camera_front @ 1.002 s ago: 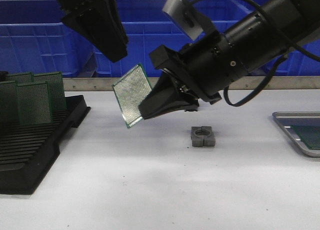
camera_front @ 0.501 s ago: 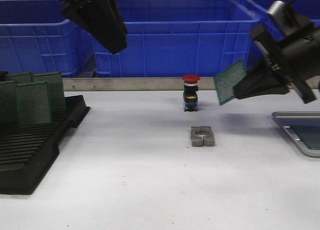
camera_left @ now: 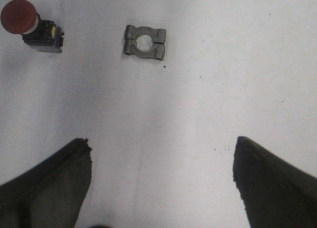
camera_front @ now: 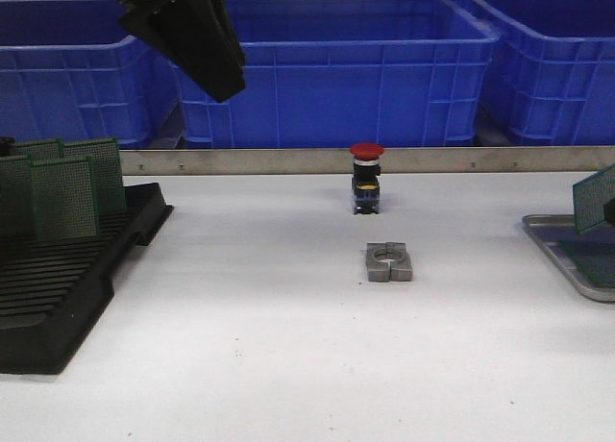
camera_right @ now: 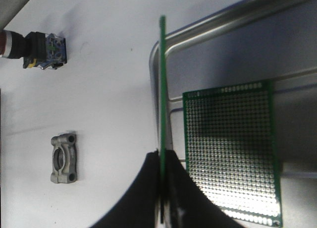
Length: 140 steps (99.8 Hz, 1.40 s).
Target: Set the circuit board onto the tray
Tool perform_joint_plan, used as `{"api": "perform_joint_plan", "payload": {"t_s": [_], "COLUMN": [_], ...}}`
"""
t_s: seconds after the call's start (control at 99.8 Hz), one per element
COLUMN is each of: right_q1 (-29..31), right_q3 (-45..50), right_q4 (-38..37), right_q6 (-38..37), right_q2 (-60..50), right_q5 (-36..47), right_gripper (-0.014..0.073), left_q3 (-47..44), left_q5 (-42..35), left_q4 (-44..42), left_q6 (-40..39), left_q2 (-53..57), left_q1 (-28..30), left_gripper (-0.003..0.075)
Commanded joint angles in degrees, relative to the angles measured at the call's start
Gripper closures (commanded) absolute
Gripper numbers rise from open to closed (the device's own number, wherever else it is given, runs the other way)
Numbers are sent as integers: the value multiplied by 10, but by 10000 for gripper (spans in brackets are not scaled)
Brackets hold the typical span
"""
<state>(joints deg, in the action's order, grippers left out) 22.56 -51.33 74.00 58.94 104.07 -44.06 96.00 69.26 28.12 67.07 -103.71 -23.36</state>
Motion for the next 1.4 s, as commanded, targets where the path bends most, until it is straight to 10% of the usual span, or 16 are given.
{"api": "perform_joint_plan", "payload": {"t_s": [0.0, 0.19, 0.291, 0.531, 0.721, 0.862, 1.393], "right_q1": [4, 5, 5, 5, 5, 0, -108], "right_q3": [-8, -8, -8, -8, -8, -8, 67], "right_q4": [14, 0, -8, -23, -40, -40, -65], "right_q6": [8, 8, 8, 10, 54, 64, 65], "right_q2": [-24, -24, -24, -49, -104, -155, -361], "right_q5": [-8, -4, -5, -5, 1, -11, 146], "right_gripper": [570, 88, -12, 116, 673, 654, 654], "left_q3": [18, 18, 18, 18, 35, 36, -32], "left_q5": [-12, -12, -12, -11, -10, -8, -98], "left_q4": [30, 31, 31, 29, -4, -11, 22], "left_q6": [-7, -7, -7, -9, -92, -147, -279], "left_q2": [31, 31, 31, 31, 31, 32, 153], "left_q1": [2, 2, 2, 4, 4, 21, 193], "left_gripper": [167, 167, 168, 181, 431, 739, 741]}}
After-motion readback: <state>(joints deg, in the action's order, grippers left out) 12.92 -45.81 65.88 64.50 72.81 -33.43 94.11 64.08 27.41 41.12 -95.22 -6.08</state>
